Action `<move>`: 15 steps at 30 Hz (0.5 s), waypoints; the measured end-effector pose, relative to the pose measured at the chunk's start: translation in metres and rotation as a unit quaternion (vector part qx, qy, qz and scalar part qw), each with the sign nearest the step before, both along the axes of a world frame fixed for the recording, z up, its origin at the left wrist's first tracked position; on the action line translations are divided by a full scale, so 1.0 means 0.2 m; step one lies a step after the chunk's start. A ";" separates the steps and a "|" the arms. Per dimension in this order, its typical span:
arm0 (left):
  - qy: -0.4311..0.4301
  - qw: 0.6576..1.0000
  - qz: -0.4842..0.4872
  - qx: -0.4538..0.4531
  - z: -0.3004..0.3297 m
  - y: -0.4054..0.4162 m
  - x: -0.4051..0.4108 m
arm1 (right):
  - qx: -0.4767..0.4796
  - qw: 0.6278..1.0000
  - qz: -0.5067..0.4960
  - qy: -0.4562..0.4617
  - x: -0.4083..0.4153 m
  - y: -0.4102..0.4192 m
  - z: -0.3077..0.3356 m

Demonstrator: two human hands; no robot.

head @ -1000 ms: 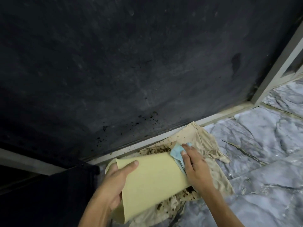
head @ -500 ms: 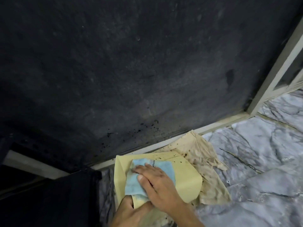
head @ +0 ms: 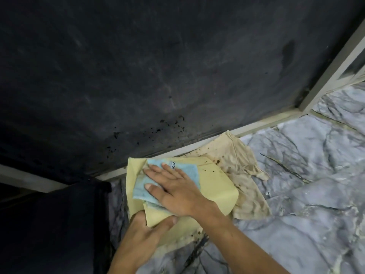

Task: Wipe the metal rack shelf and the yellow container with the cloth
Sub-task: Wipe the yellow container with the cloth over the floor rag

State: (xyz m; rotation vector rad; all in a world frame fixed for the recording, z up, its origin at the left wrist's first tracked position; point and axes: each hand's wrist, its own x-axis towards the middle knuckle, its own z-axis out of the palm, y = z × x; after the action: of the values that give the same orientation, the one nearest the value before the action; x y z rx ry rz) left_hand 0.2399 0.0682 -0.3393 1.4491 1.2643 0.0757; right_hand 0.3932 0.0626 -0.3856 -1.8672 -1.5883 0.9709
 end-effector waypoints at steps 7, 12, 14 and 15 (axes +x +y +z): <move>0.005 0.999 0.037 -0.021 -0.05 -0.02 -0.07 | -0.027 0.968 -0.249 0.022 0.16 -0.29 -0.33; 0.008 1.000 0.018 -0.005 -0.03 -0.02 -0.03 | -0.057 0.959 -0.275 0.018 0.08 -0.21 -0.26; 0.003 1.000 0.003 -0.003 -0.01 -0.03 -0.01 | -0.038 0.968 -0.247 0.023 0.02 -0.14 -0.18; -0.002 1.000 0.001 -0.005 0.00 -0.04 0.00 | -0.020 0.974 -0.223 0.028 -0.02 -0.11 -0.13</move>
State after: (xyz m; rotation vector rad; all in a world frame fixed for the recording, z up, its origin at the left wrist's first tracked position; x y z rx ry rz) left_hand 0.2402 0.0609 -0.3400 1.4389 1.2625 0.0741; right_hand 0.3893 0.0410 -0.4121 -2.0797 -1.0519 0.8463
